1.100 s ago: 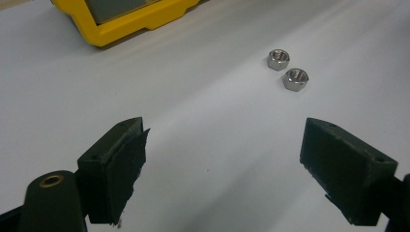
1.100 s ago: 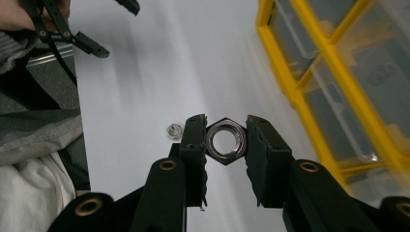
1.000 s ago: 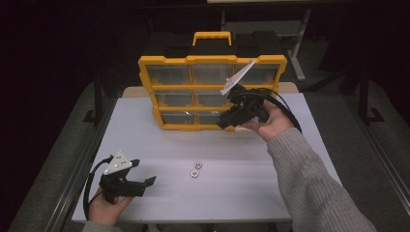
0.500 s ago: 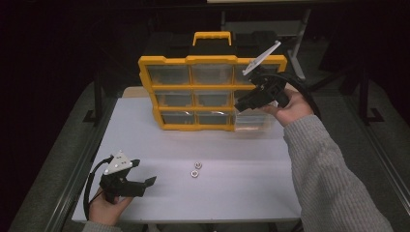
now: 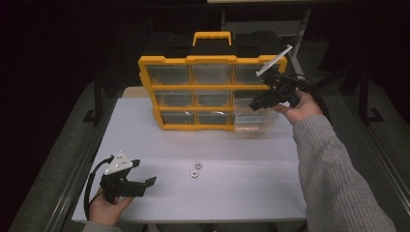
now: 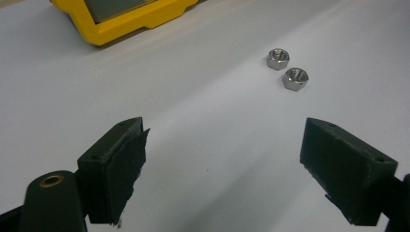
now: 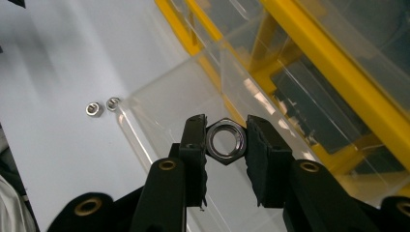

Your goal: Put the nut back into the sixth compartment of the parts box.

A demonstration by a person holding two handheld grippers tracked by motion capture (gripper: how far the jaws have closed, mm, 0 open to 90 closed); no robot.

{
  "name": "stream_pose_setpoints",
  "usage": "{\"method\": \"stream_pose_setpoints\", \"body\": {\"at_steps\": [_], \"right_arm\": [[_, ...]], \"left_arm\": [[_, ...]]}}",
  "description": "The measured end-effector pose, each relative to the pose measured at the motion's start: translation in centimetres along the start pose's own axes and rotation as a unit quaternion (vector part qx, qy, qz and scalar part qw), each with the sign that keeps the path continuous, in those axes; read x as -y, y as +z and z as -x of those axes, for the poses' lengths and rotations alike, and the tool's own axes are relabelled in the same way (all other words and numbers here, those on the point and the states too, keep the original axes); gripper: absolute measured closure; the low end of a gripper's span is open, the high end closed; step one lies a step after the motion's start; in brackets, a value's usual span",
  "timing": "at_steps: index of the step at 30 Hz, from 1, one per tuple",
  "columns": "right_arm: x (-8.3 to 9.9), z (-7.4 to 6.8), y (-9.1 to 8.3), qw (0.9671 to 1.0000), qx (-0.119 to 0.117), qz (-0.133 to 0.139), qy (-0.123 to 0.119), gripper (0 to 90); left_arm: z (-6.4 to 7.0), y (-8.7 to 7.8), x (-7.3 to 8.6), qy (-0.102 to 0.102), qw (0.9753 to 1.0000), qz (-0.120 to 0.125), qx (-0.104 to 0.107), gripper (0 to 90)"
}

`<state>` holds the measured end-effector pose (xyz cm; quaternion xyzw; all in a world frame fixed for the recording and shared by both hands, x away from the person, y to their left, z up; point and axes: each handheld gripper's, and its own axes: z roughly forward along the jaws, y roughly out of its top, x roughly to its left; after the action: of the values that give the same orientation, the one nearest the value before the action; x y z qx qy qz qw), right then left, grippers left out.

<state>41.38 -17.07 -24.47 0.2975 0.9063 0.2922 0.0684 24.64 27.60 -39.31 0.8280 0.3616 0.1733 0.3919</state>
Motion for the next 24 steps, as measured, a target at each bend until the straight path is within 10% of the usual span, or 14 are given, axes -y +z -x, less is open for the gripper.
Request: {"method": "stream_pose_setpoints", "body": {"at_steps": [13,24], "right_arm": [[1.5,1.0,2.6,0.9996,0.0,-0.027,0.009,68.0],[1.1,0.6,1.0,0.9999,0.003,-0.003,0.015,61.2]], "left_arm": [[0.0,0.1,0.0,-0.001,1.0,-0.001,0.001,16.0],[0.0,0.0,0.0,-0.001,1.0,-0.002,0.001,16.0]]}}
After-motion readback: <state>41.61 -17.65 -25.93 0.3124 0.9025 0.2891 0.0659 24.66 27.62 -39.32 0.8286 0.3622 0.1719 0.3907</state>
